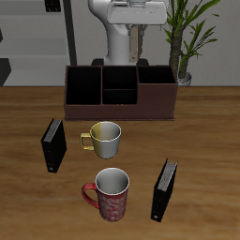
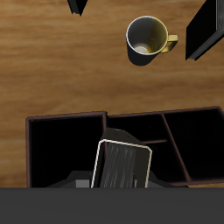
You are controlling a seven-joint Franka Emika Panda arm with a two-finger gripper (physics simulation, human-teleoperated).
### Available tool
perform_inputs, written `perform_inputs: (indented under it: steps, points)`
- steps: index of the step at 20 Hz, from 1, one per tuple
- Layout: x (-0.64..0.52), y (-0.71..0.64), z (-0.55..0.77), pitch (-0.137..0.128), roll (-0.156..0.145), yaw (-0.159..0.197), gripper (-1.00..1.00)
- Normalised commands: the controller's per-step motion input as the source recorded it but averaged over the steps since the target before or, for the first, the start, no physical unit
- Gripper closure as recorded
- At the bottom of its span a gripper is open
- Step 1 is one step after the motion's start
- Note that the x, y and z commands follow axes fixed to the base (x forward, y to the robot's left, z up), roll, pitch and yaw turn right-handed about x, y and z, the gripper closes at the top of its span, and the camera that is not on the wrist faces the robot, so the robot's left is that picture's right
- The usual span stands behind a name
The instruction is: Place the yellow book into the back desk caddy's right compartment
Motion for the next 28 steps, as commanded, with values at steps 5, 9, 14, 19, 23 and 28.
perform_inputs:
  steps: [5,9,14,19,23,28]
  points:
    - [-0.02,0.43,0.03,0.011,0.041,0.015,1.00]
    - [0.03,0.21,0.06,0.002,0.022,-0.003,1.00]
    - [0.02,0.30,0.04,-0.007,0.045,0.025,1.00]
    - [0.10,0.10,-0.05,0.006,0.013,-0.006,1.00]
    - [0.17,0.06,-0.25,0.044,0.008,-0.004,1.00]
    - [0.09,-0.07,-0.31,0.035,-0.002,-0.017,1.00]
